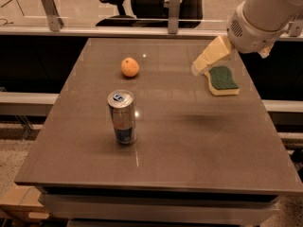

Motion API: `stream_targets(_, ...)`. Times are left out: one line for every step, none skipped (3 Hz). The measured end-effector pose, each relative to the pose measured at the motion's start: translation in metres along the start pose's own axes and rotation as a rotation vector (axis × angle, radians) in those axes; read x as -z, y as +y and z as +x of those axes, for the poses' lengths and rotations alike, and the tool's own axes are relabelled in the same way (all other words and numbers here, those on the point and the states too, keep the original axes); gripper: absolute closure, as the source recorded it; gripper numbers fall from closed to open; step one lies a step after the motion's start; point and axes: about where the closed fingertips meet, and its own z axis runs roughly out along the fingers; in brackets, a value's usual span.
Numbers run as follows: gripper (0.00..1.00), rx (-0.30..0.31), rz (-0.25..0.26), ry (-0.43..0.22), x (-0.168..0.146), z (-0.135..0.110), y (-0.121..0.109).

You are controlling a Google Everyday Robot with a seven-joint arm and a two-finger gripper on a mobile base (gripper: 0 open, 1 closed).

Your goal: Move sponge near redbull can

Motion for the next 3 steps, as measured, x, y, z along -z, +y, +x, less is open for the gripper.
stream_targets(0.0, -0.021, 0.039, -0.01, -0.013, -0.02, -0.001)
stream_targets(0.0, -0.039, 0.055, -0.014, -0.019, -0.039, -0.003)
stream_targets(0.0, -0.048, 0.069, 0.012, -0.037, -0.05, -0.005)
